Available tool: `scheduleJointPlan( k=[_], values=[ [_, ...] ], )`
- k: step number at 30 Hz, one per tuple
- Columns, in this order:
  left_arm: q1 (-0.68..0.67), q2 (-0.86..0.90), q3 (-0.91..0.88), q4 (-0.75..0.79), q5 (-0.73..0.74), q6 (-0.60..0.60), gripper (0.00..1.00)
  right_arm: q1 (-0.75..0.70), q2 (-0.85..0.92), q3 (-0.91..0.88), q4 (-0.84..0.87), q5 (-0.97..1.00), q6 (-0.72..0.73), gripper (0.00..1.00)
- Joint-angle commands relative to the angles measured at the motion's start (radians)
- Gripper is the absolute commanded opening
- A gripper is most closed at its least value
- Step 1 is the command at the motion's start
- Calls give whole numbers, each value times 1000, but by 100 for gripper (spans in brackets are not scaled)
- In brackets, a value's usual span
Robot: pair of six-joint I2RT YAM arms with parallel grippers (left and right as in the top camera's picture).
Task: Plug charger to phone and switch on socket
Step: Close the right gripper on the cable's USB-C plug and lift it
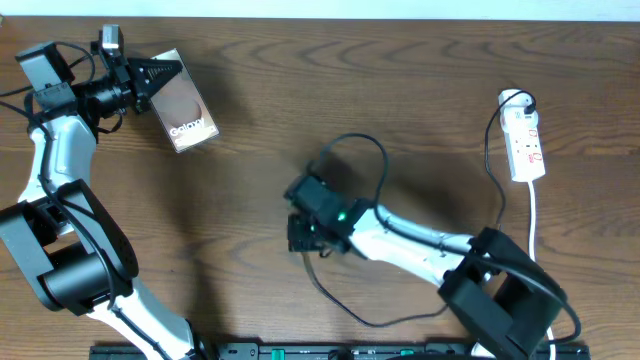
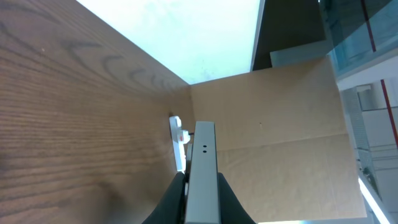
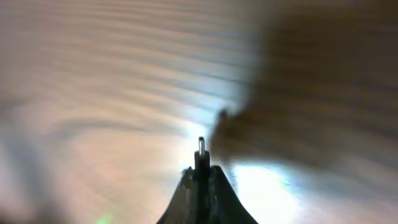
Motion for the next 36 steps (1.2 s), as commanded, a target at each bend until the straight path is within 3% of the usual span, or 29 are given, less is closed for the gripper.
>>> scheduleJointPlan(
  k=[1,3,9,14,25,30,36],
  values=[
    [4,-27,-4,4,47,13,7,-90,9,13,125,-496,-247,1],
    [4,-27,-4,4,47,13,7,-144,9,13,205,-711,-329,1],
    [4,-27,-4,4,47,13,7,-310,16,13,286,-861,-397,1],
    [4,-27,-4,4,47,14,8,-394,150,13,484,-1114,-394,1],
    [2,-27,-4,4,47,22,7,-311,230,13,859,-1210,-403,1],
    [-18,-27,-4,4,47,29,7,-303,230,13,951,-1207,-388,1],
    [-80,-27,-4,4,46,50,7,-305,230,13,1156,-1099,-163,1]
  ],
)
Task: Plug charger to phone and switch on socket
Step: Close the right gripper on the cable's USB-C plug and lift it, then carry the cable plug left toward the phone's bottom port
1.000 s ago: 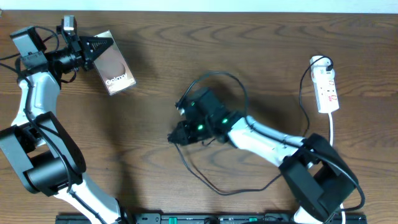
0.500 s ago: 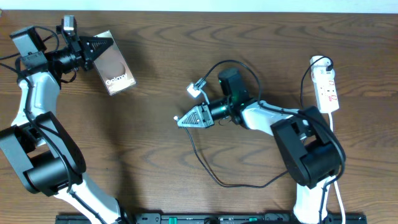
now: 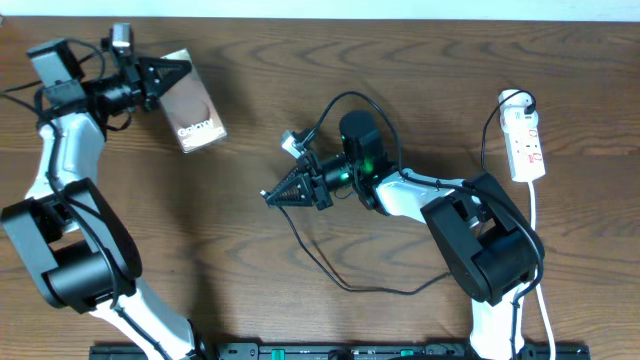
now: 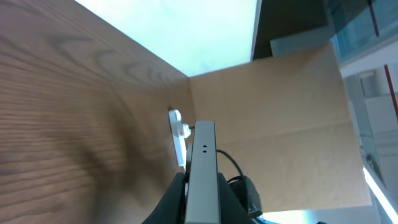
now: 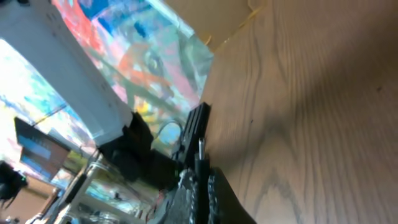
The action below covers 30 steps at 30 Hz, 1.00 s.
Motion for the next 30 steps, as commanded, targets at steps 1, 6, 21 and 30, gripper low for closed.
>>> scheduleJointPlan(
  k=[1,6,21,30],
  values=[
    [-41,-27,-4,4,46,19,7,1,4,8,86,85,164,1],
    [-94,-27,-4,5,-4,18,7,8,4,8,174,220,344,1],
    [-119,-27,-4,342,-60,-280,7,11,48,8,356,311,455,1],
    [-120,-27,-4,383,-76,-310,7,0,154,55,579,303,583,1]
  ],
)
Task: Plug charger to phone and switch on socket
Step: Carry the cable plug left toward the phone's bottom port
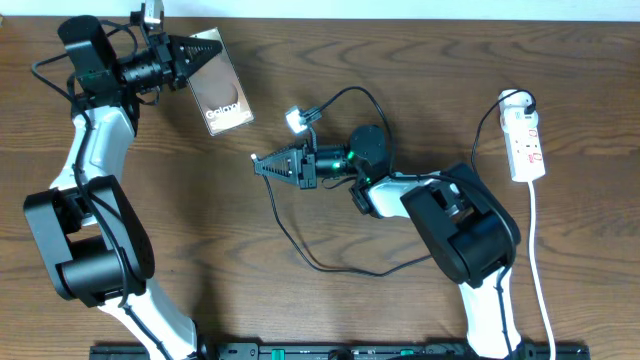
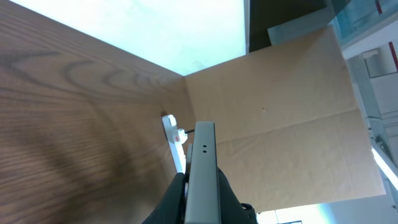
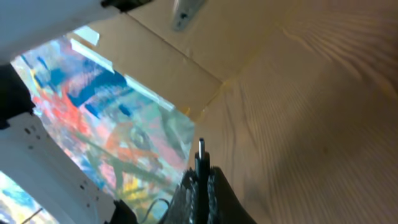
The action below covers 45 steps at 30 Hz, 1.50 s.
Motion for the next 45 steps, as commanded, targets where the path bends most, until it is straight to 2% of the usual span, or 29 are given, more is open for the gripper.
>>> scheduleJointPlan(
  k=[1,4,9,16,23,29,45],
  values=[
    [0,-27,6,9,0,-27,7,-9,28,58,21,8,62,1],
    [-1,-27,6,10,-8,-27,7,7,32,119,71,12,103,1],
    [-8,-27,6,14,-12,-27,8,25,32,172,64,29,119,1],
    [-9,-27,6,13,-53,-60,8,25,32,174,50,59,141,1],
    [-9,-27,6,24,-56,-102,7,25,32,174,47,147,253,1],
    [-9,-27,6,50,-57,-106,8,27,32,174,50,151,296,1],
    [-8,-27,6,106,-17,-112,7,42,32,174,13,146,270,1]
  ],
)
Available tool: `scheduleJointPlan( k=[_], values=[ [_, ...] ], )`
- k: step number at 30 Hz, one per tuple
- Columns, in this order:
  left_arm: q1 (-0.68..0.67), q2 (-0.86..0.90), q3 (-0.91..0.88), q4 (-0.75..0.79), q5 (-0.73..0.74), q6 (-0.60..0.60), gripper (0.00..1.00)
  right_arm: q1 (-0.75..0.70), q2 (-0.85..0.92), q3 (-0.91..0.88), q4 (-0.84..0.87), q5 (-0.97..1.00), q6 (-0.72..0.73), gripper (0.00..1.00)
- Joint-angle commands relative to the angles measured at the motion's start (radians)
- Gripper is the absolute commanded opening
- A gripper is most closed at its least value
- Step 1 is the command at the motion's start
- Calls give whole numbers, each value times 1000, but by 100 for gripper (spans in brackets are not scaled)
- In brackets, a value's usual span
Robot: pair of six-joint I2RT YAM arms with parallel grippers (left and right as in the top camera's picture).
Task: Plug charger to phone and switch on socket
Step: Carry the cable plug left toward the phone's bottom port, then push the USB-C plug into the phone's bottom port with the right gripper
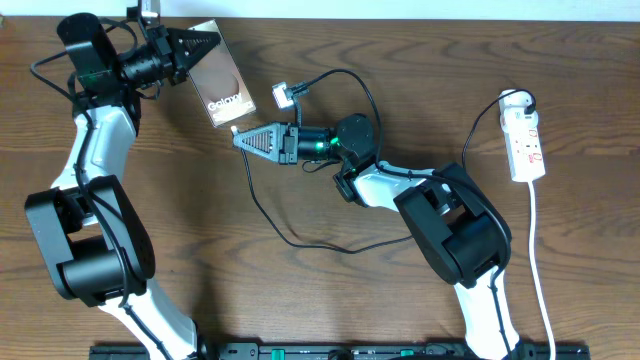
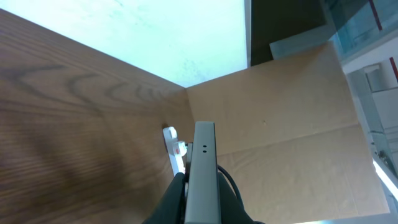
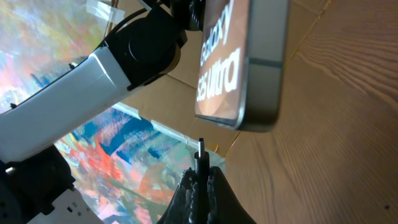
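A phone (image 1: 222,87) with a "Galaxy" screen is held off the table at the back left, my left gripper (image 1: 192,47) shut on its top end. In the left wrist view the phone (image 2: 204,163) shows edge-on between the fingers. My right gripper (image 1: 240,140) points left, shut on the black charger plug (image 3: 200,149). The plug's metal tip sits just under the phone's bottom end (image 3: 249,68), close but apart. The black charger cable (image 1: 300,240) trails over the table. A white socket strip (image 1: 527,140) lies at the far right.
The brown wooden table (image 1: 150,250) carries the looping cable at its middle. The strip's white lead (image 1: 537,260) runs toward the front right edge. My left arm (image 3: 124,56) fills the upper left of the right wrist view. A cardboard wall (image 2: 280,124) stands beyond the table.
My right gripper has moved up and to the left with the plug, and the phone's bottom end now shows right above the plug tip. The phone shifted only slightly.
First my right gripper was low over the table's middle, shut on the plug, with the phone held at the far left. Then the right gripper pointed left, above the table. Then the phone was further right and the plug nearer it. Now the plug sits just below the phone's end.
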Motion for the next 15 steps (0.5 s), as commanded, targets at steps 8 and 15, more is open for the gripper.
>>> scheduleJointPlan(
  k=[8,15],
  values=[
    [-2,-27,6,35,92,-10,7,-7,8,16,2,8,-21,1],
    [-2,-27,6,37,119,-8,7,-8,8,16,3,9,-22,1]
  ],
)
